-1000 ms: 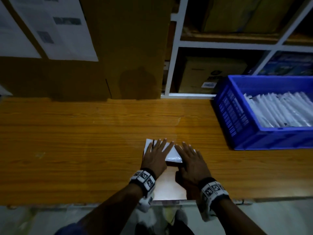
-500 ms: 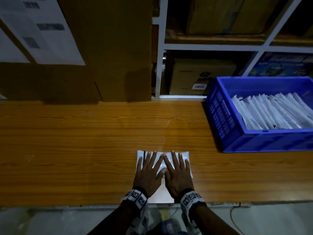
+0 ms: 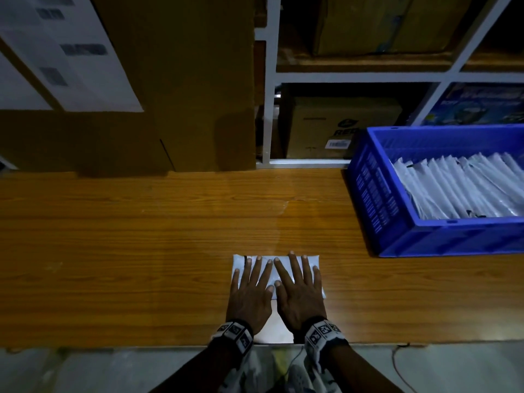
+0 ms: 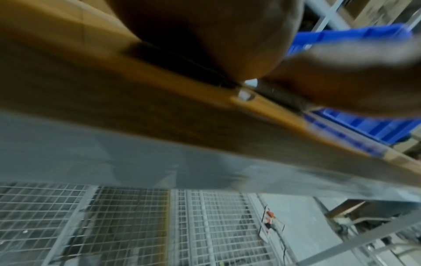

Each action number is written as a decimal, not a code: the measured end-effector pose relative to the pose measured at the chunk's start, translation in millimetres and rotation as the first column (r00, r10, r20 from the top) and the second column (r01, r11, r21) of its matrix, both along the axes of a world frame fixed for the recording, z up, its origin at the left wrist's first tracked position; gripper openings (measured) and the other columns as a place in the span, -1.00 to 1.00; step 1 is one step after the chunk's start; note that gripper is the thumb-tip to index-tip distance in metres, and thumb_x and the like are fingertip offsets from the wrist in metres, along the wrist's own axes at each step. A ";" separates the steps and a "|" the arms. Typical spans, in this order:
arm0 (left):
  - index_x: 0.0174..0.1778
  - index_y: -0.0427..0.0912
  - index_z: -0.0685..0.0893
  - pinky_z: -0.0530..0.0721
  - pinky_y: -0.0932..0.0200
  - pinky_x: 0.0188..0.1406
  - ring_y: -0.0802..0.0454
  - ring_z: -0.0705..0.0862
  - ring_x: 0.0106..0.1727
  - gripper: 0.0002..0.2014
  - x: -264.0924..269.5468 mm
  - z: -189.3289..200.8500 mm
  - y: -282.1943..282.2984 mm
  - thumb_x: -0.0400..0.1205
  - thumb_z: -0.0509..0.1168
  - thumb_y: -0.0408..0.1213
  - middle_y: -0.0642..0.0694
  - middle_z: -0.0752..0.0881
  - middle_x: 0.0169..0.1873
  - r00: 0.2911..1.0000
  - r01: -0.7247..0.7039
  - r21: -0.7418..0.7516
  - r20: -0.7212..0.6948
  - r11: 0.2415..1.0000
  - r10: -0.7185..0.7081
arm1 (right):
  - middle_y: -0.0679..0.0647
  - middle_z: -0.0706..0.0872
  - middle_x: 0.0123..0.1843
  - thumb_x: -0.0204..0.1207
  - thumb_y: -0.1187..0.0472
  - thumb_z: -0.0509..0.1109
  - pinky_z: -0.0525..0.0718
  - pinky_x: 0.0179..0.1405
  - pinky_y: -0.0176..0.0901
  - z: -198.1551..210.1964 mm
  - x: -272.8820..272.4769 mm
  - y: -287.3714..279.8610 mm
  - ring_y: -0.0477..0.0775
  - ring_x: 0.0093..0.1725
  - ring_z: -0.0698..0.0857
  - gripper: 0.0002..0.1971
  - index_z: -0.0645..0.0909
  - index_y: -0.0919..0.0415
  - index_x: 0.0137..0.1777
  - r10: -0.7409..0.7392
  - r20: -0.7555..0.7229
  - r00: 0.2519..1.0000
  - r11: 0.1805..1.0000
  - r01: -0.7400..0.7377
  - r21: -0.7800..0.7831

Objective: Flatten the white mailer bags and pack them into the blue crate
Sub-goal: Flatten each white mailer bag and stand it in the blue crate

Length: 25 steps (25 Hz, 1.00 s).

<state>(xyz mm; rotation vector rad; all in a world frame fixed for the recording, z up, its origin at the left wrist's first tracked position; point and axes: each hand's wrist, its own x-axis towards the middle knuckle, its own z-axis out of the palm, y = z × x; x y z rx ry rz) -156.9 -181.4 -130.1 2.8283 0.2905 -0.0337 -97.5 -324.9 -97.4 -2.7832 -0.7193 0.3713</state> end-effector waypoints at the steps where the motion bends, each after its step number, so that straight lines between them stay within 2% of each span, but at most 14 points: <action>1: 0.78 0.12 -0.10 -0.03 -0.24 0.66 -0.07 -0.11 0.78 -0.39 0.9 -0.9 0.1 0.77 -0.13 0.00 -0.01 -0.02 0.77 1.000 0.002 0.004 -0.008 1.000 -0.002 | -0.10 -0.45 0.72 0.75 -0.15 -0.23 -0.33 0.66 0.20 3.3 0.7 1.0 0.04 0.68 -0.47 -0.46 -0.26 -0.31 0.70 0.000 -0.020 1.000 1.000 0.000 0.005; 5: 0.78 0.12 -0.09 -0.01 -0.23 0.65 -0.09 -0.04 0.78 -0.39 0.7 -4.6 1.2 0.77 -0.11 0.00 0.01 -0.02 0.77 1.000 0.003 0.005 -0.018 1.000 -0.003 | -0.10 -0.44 0.72 0.75 -0.16 -0.23 -0.35 0.65 0.23 10.0 1.1 1.8 0.07 0.66 -0.51 -0.46 -0.22 -0.30 0.71 0.019 -0.006 1.000 1.000 -0.019 0.011; 9: 0.78 0.08 0.01 -0.02 -0.25 0.67 -0.08 -0.07 0.78 -0.40 -3.2 -5.1 0.8 0.77 -0.11 0.03 0.00 0.00 0.77 1.000 0.023 0.012 -0.004 1.000 -0.023 | -0.09 -0.39 0.74 0.77 -0.11 -0.20 -0.29 0.66 0.23 -1.0 -8.7 -3.3 0.06 0.69 -0.45 -0.46 -0.29 -0.32 0.69 0.001 0.020 1.000 1.000 -0.001 0.000; 16: 0.78 0.09 -0.07 -0.17 -0.23 0.70 -0.07 -0.19 0.77 -0.41 4.0 2.6 8.4 0.81 -0.14 0.11 -0.02 -0.13 0.77 0.999 0.044 0.046 -0.015 0.998 -0.043 | -0.14 -0.44 0.72 0.73 -0.20 -0.32 -0.33 0.67 0.18 -6.3 0.1 -1.7 0.01 0.67 -0.49 -0.47 -0.31 -0.33 0.68 0.008 -0.044 0.999 1.000 -0.009 -0.024; 20: 0.77 0.06 -0.12 -0.14 -0.24 0.68 -0.14 -0.11 0.78 -0.42 8.0 -1.6 8.3 0.79 -0.27 0.07 -0.04 -0.06 0.77 0.994 0.051 0.050 -0.098 0.997 -0.046 | -0.16 -0.51 0.68 0.73 -0.21 -0.34 -0.42 0.64 0.16 -4.2 6.5 -2.4 0.01 0.65 -0.52 -0.47 -0.36 -0.35 0.67 0.045 -0.108 0.993 0.999 -0.048 -0.024; 23: 0.74 0.18 -0.21 -0.31 -0.17 0.67 -0.05 -0.26 0.76 -0.42 9.7 -3.9 9.9 0.76 -0.32 0.11 0.07 -0.18 0.76 0.993 0.040 0.009 -0.115 0.999 -0.038 | -0.15 -0.50 0.67 0.72 -0.21 -0.31 -0.44 0.63 0.17 6.0 10.5 -3.2 0.08 0.67 -0.50 -0.46 -0.31 -0.35 0.68 0.056 -0.151 0.987 0.998 -0.058 -0.010; 25: 0.72 0.24 -0.27 -0.37 -0.12 0.67 0.00 -0.36 0.74 -0.40 9.2 -0.3 9.8 0.71 -0.39 0.14 0.12 -0.26 0.74 0.994 0.030 -0.002 -0.104 1.000 -0.030 | -0.15 -0.43 0.70 0.73 -0.19 -0.29 -0.41 0.64 0.19 14.1 9.6 -3.2 0.09 0.67 -0.49 -0.47 -0.21 -0.32 0.70 0.035 -0.090 0.995 0.999 -0.034 0.017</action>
